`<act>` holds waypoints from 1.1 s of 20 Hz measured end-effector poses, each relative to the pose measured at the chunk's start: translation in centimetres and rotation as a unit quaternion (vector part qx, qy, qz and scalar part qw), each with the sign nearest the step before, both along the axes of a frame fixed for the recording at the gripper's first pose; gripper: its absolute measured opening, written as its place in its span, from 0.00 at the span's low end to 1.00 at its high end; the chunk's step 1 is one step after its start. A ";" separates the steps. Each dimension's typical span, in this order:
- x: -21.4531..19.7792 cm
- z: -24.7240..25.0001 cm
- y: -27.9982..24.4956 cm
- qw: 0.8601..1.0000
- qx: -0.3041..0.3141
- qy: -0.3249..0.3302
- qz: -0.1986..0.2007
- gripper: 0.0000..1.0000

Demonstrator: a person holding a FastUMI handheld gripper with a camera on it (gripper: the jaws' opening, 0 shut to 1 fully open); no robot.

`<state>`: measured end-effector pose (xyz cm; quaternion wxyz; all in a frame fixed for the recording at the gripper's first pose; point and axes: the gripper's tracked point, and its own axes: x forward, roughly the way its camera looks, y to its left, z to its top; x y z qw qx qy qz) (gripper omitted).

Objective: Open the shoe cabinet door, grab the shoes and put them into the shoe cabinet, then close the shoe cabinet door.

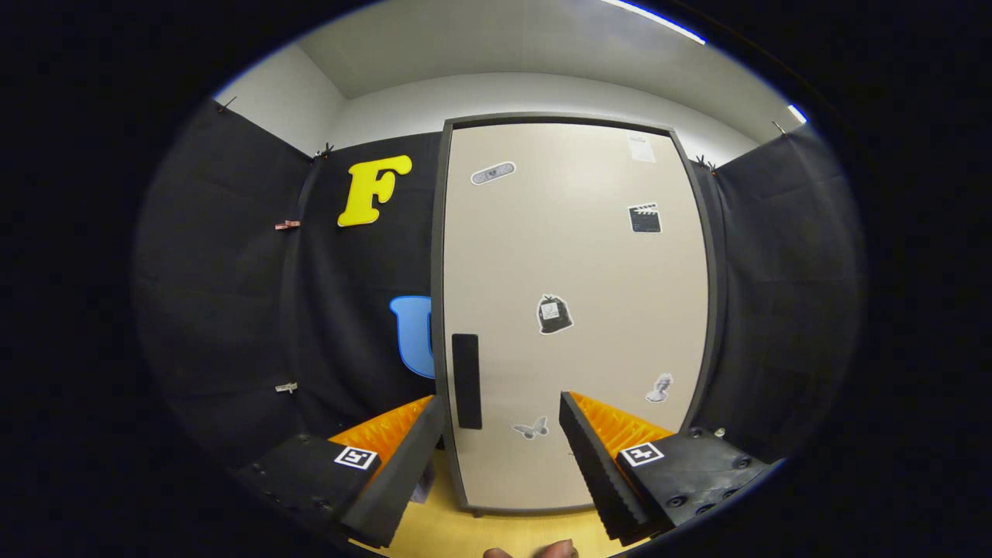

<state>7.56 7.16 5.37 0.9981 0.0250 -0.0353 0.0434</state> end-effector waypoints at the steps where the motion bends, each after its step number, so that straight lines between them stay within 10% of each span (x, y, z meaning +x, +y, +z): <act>1: 1.2 -0.4 0.6 1.000 -0.004 0.005 0.001 0.97; 10: 10.4 -4.6 4.5 0.999 0.003 0.048 -0.010 0.95; 22: 13.0 -5.4 3.9 0.998 0.000 0.039 -0.041 0.26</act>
